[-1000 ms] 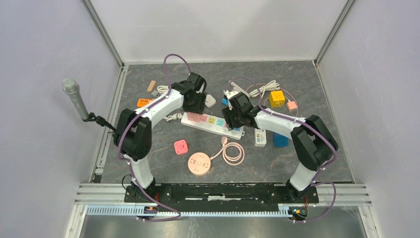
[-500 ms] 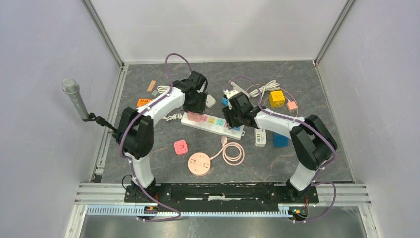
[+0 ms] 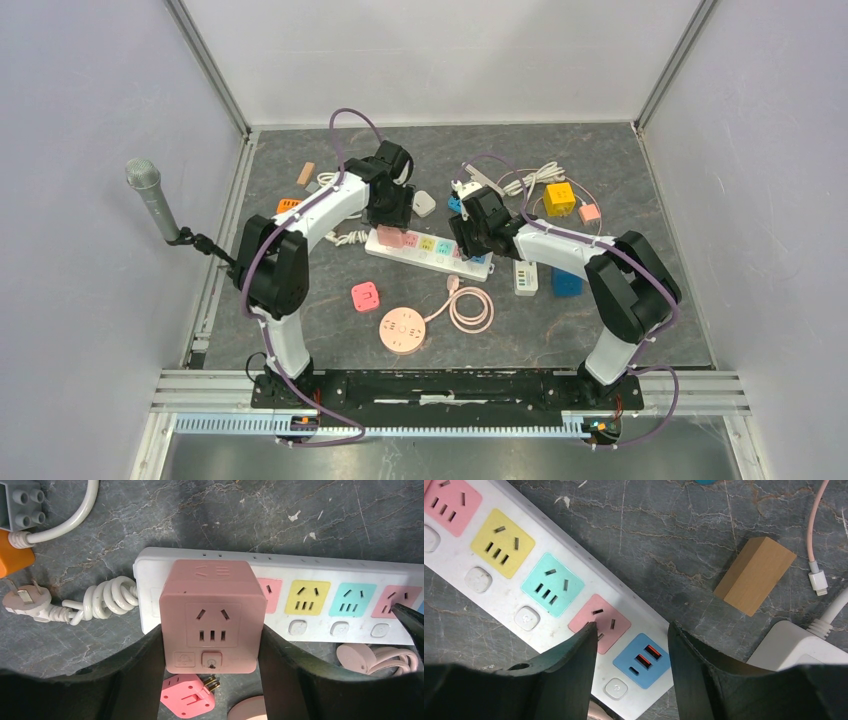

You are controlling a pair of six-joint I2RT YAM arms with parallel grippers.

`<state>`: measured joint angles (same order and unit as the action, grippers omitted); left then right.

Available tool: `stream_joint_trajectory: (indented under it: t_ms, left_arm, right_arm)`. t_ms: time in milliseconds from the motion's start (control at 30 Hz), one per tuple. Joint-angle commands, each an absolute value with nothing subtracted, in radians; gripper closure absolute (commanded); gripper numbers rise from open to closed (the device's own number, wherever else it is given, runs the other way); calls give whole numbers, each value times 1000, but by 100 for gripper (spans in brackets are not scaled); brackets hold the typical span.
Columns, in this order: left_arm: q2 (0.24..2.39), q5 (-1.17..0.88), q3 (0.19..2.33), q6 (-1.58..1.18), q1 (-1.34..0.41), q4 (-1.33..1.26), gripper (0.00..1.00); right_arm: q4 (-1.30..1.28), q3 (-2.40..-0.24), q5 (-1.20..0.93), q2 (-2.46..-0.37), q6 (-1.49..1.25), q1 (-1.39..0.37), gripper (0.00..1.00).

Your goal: Pull the plug off the socket

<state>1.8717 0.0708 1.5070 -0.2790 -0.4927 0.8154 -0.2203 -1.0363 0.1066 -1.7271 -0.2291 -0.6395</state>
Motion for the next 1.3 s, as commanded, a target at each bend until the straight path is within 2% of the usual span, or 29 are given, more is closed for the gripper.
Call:
stream_joint_trajectory:
  t_ms: [0,133,400,733,933,1167,1233,1267]
  left_arm:
    - [1849,40,1570,-337,-507,816,66]
    - [1843,148,1552,-394,-534,822,66]
    - [1878,106,1564,-448,-550,819,59]
    - [1906,121,1509,-417,-515,835,34]
    - [1932,121,1503,-423,-515,835,32]
    - [1961,135,1505,-400,-515,850,25]
    - [1964,136,1504,-399,-517,854,27]
    - [1962,137,1504,-398,-516,857,32]
  right_arm:
    - [-304,-982,148,-1795,-205,-641,43]
    - [-312,-983,149,-1803,-204,-643,44]
    - [-260,-942,151,-1777,-199,-645,51]
    - [-239,-930,156,-1770,-203,-646,53]
    - [-238,-930,145,-1772,-205,-646,53]
    - [-226,-918,97,-1768,-171,-647,53]
    - [-226,-916,99,-1767,-165,-648,53]
    - [-227,-914,100,-1767,-165,-649,52]
